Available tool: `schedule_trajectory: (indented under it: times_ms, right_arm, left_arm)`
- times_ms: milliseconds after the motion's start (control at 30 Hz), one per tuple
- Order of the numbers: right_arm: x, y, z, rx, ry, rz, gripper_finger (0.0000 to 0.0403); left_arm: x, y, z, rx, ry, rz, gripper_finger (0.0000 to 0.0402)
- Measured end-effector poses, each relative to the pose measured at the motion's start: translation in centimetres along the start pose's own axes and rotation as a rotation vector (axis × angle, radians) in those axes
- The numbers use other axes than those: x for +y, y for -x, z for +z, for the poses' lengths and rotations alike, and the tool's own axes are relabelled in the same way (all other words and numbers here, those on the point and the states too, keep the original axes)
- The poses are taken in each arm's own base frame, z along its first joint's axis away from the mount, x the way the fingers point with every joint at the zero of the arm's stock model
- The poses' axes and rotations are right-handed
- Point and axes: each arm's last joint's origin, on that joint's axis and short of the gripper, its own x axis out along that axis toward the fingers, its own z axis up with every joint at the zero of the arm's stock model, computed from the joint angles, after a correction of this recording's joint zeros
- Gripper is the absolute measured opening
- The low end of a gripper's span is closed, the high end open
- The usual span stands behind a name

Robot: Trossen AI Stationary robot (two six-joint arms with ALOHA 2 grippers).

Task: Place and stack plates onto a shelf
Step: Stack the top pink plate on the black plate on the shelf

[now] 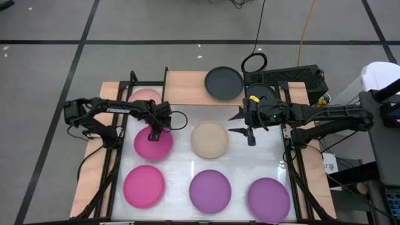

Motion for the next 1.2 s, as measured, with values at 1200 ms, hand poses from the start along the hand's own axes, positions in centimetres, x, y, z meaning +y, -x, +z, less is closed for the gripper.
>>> schedule_trajectory:
  times_ms: [1200]
  right_arm:
    - [1.4, 10.5, 2.0, -0.374, 0.008, 0.06, 0.0173]
  left_arm:
    - [0.7, 24.0, 10.7, -0.485, 0.035, 0.101, 0.0009]
